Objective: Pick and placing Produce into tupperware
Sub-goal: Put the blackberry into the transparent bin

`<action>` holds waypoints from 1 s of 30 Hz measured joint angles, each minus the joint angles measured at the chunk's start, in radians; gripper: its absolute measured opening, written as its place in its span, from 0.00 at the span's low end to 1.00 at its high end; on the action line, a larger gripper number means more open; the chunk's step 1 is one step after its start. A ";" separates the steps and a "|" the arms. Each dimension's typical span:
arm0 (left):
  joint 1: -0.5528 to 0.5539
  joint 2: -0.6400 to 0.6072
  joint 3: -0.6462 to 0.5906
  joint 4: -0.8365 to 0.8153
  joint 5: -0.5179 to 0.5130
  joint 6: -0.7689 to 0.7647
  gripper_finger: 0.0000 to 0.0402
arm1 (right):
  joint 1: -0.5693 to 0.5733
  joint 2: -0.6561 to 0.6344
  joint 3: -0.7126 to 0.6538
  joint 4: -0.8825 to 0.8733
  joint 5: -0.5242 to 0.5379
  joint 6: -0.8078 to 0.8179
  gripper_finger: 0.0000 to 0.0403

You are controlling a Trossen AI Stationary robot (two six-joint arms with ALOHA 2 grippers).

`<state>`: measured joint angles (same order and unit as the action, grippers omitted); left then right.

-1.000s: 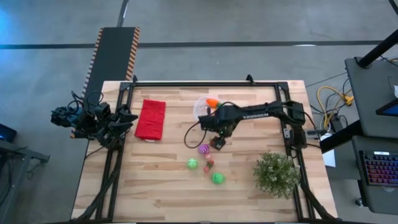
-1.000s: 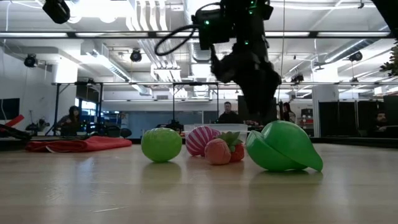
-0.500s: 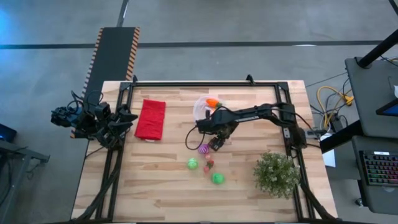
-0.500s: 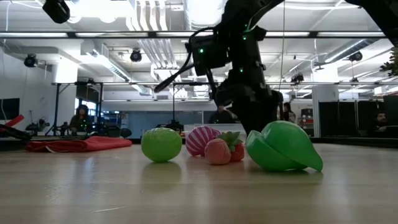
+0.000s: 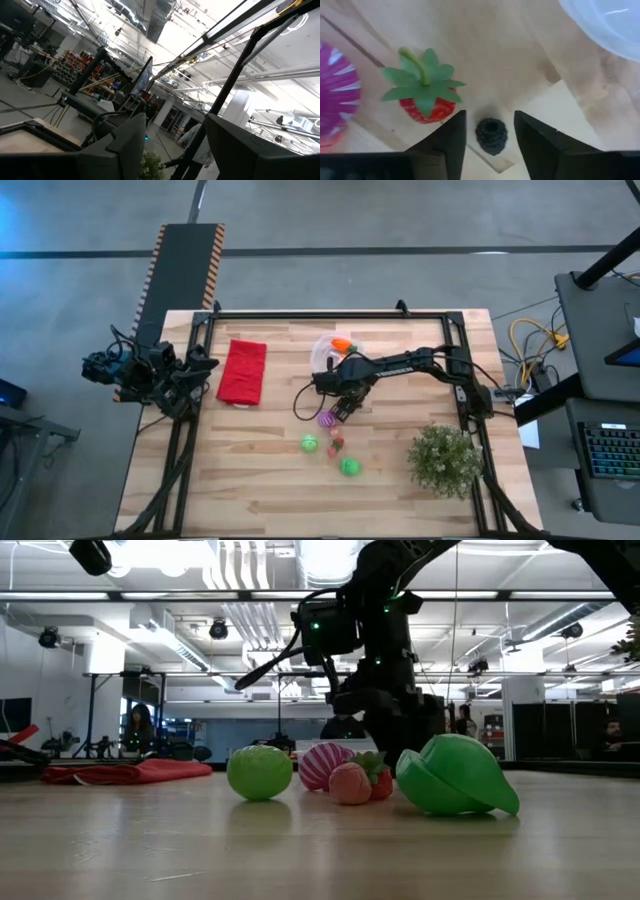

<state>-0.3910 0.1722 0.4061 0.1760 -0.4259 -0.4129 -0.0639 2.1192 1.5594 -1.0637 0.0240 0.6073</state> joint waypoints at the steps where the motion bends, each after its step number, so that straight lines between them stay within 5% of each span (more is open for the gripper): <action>1: 0.000 0.000 0.000 0.000 -0.002 0.000 0.48 | 0.000 0.000 -0.002 0.001 0.006 -0.005 0.37; 9: 0.000 0.000 0.000 0.000 -0.002 0.000 0.48 | 0.000 0.000 -0.028 -0.006 0.003 -0.015 0.30; 22: 0.000 0.000 0.000 -0.001 -0.003 0.000 0.48 | 0.000 0.000 -0.030 -0.007 -0.021 -0.027 0.48; 30: 0.000 0.000 0.000 -0.002 -0.003 0.001 0.48 | 0.000 0.000 -0.030 -0.027 0.003 -0.033 0.36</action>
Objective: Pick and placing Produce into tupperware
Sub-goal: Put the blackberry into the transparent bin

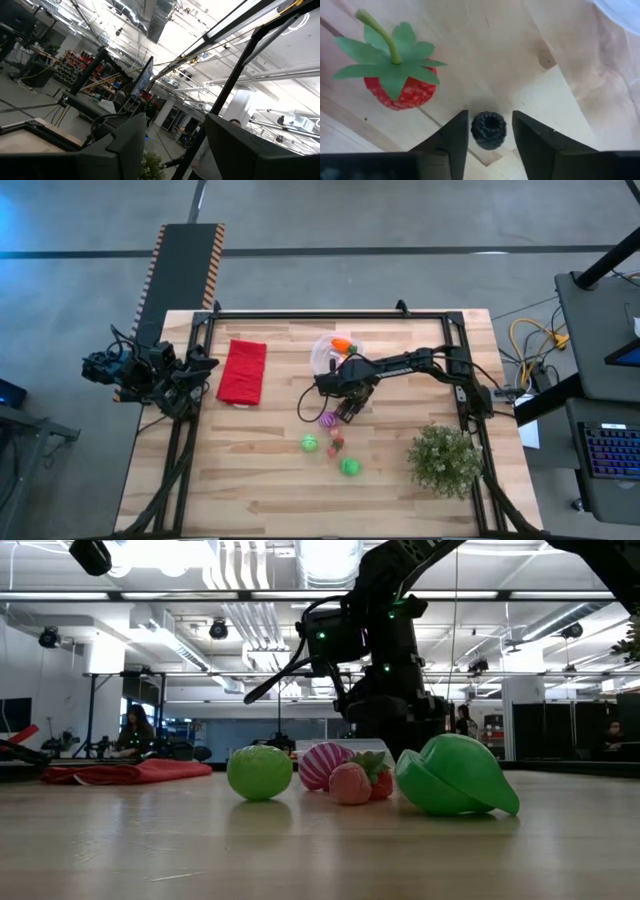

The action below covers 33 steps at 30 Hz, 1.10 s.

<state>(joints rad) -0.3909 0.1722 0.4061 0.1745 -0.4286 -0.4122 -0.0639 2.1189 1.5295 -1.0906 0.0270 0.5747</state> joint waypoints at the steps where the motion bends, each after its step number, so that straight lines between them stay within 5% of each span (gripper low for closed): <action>1: 0.000 0.000 0.000 0.000 0.000 0.000 0.48 | 0.000 0.000 0.000 -0.001 0.000 0.000 0.34; 26: 0.000 0.000 0.000 -0.006 0.000 0.001 0.48 | 0.000 -0.044 0.022 -0.089 -0.026 0.002 0.24; 33: 0.000 0.000 0.000 -0.005 -0.012 0.007 0.48 | -0.019 -0.092 0.167 -0.089 0.060 0.004 0.23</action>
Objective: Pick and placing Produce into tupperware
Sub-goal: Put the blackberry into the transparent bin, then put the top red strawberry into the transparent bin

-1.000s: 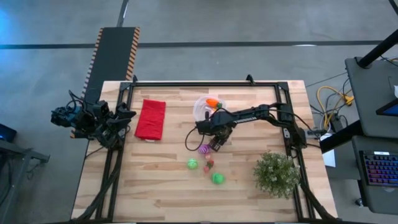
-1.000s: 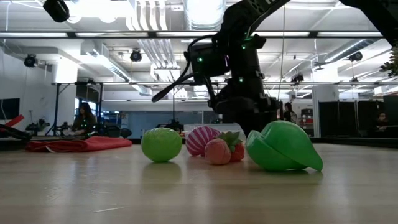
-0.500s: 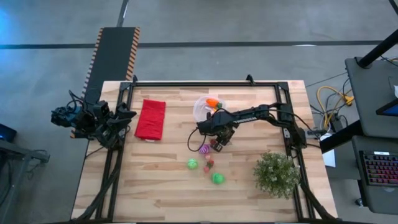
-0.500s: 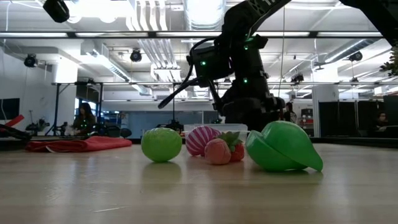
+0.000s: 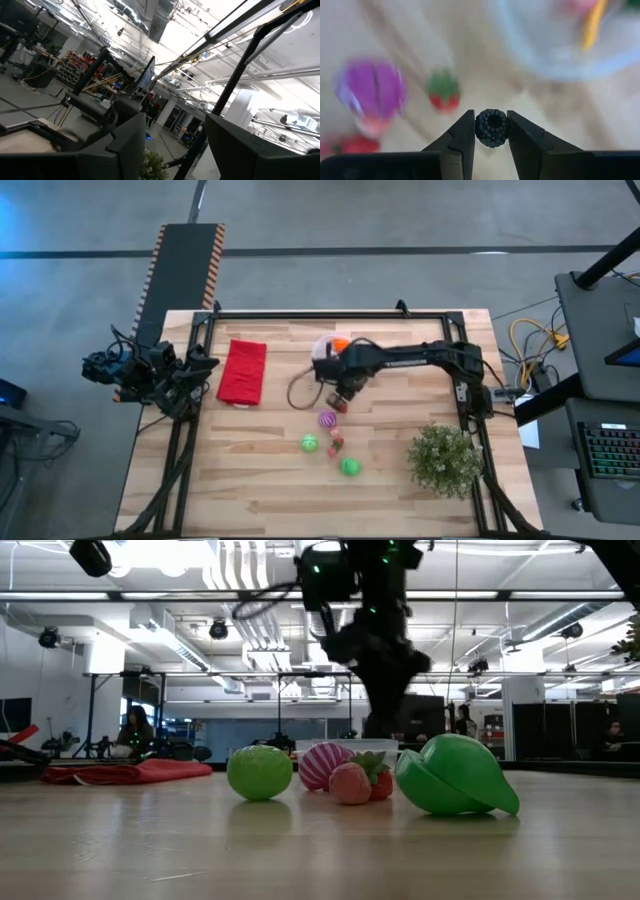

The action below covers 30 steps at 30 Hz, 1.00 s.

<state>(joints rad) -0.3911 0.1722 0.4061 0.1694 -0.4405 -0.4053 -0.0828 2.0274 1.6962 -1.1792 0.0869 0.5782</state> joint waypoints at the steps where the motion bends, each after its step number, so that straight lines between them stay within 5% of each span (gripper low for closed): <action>1: 0.000 0.000 0.000 0.000 -0.006 0.000 0.48 | -0.010 0.001 0.036 0.002 0.022 -0.002 0.23; 6: 0.000 0.000 0.000 0.000 -0.014 0.000 0.48 | -0.088 -0.001 0.190 0.009 0.136 -0.046 0.23; 14: 0.000 0.000 0.000 0.003 -0.014 0.000 0.48 | -0.268 0.094 0.192 -0.066 -0.019 -0.106 0.27; 24: 0.000 0.000 0.000 -0.003 -0.014 0.000 0.48 | -0.261 0.136 0.160 -0.040 -0.006 -0.136 0.42; 30: 0.000 0.000 0.000 -0.004 -0.013 0.000 0.48 | -0.194 0.047 0.155 -0.073 -0.039 -0.112 0.48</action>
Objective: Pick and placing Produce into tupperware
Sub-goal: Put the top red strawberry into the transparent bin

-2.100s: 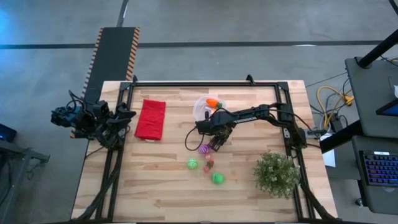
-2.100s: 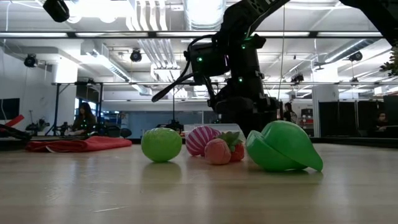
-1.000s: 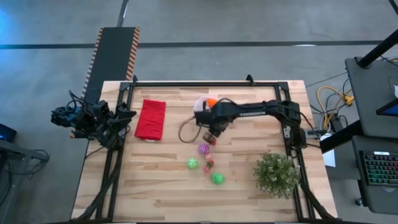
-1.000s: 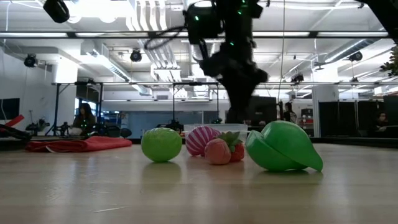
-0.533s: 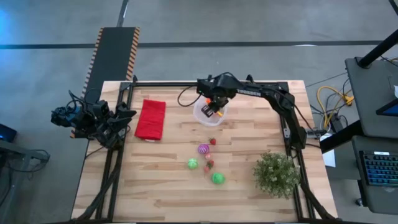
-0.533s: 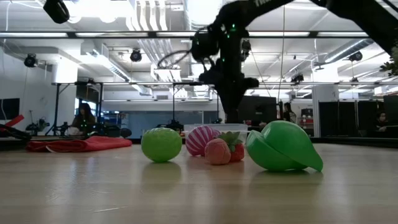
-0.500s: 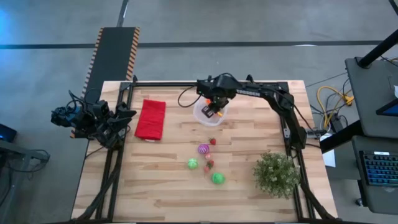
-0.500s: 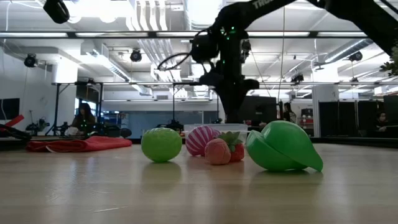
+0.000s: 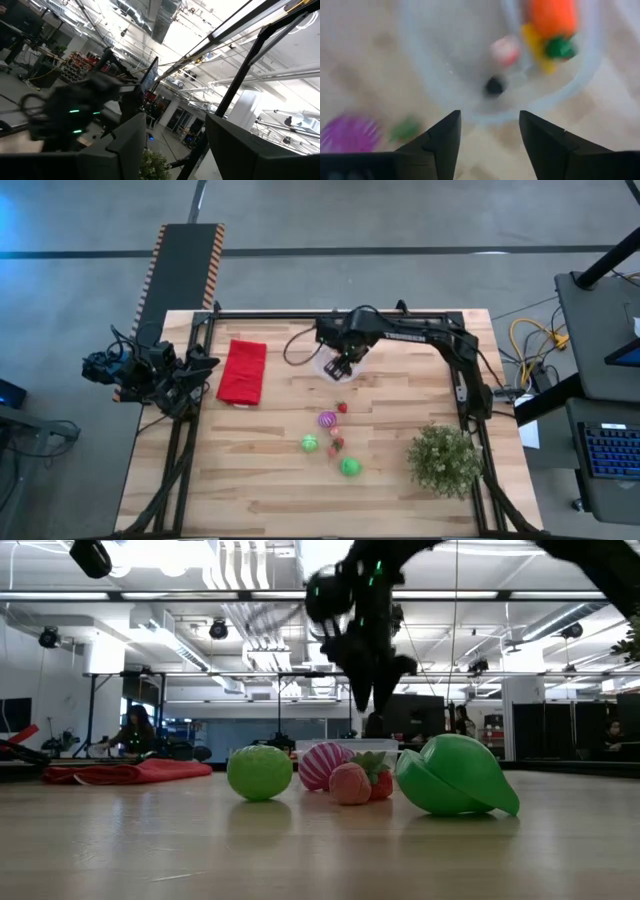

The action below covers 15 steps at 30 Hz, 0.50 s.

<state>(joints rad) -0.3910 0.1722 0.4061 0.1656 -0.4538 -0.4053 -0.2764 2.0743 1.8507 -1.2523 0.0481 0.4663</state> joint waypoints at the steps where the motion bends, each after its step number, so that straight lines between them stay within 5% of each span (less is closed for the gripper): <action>1: 0.000 0.000 0.000 -0.001 0.000 0.000 0.48 | 0.023 -0.012 -0.001 -0.010 -0.006 0.000 0.49; 15: 0.000 0.000 0.000 -0.020 0.000 -0.005 0.48 | 0.198 -0.011 -0.187 0.131 -0.111 0.185 0.63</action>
<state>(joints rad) -0.3910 0.1724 0.4061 0.1453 -0.4538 -0.4099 -0.0783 2.0636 1.6635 -1.1213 -0.0627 0.6518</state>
